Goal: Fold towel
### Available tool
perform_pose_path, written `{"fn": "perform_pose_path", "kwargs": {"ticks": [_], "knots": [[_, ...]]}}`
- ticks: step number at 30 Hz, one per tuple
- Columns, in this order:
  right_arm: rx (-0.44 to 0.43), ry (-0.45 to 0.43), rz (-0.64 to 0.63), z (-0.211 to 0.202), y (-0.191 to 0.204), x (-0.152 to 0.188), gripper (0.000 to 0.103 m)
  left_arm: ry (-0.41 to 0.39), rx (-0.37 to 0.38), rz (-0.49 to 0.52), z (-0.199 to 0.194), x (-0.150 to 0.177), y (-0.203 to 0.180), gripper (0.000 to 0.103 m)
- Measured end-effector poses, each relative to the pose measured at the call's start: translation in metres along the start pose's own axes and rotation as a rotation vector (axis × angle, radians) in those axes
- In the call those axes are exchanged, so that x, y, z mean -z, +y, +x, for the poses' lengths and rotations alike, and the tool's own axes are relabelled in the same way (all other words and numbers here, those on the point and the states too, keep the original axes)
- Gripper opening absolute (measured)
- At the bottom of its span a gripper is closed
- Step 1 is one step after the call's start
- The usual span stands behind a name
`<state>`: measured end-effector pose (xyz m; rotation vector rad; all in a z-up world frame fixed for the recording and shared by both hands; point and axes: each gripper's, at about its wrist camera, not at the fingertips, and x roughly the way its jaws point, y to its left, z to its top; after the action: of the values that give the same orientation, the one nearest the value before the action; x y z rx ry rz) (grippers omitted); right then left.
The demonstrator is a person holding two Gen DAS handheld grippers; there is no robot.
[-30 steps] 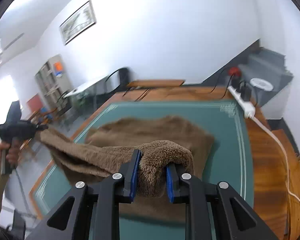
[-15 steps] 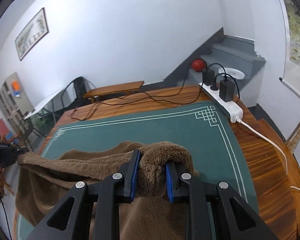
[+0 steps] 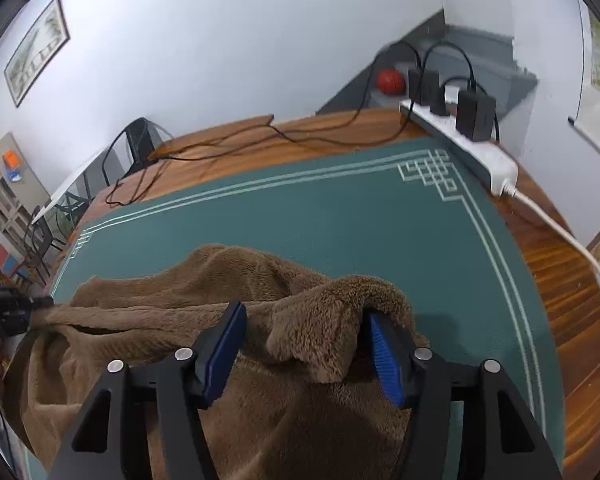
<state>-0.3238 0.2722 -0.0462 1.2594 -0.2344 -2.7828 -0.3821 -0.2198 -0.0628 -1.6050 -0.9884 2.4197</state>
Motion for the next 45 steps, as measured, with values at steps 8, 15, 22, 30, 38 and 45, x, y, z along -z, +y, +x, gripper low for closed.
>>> {"fn": "perform_pose_path", "kwargs": {"ticks": [8, 15, 22, 30, 38, 45], "knots": [[0.028, -0.098, -0.050, -0.035, 0.011, -0.005, 0.079, -0.044, 0.111, 0.063, -0.041, 0.012, -0.009, 0.080], [-0.006, -0.013, -0.211, -0.025, 0.047, 0.001, 0.079, 0.066, -0.109, 0.514, 0.005, 0.063, -0.074, 0.080], [0.072, 0.144, -0.203, 0.013, 0.031, 0.006, 0.079, 0.076, -0.374, 0.589, 0.056, 0.040, -0.070, 0.080], [0.193, 0.166, -0.188, 0.058, 0.012, -0.017, 0.079, -0.009, -0.435, 0.436, 0.077, -0.008, -0.063, 0.081], [0.239, 0.155, -0.152, 0.058, 0.000, -0.014, 0.079, 0.006, -0.324, 0.364, 0.066, -0.011, -0.046, 0.082], [0.099, 0.063, -0.160, 0.025, 0.029, -0.020, 0.081, 0.002, -0.255, 0.453, 0.048, 0.009, -0.060, 0.082]]}}
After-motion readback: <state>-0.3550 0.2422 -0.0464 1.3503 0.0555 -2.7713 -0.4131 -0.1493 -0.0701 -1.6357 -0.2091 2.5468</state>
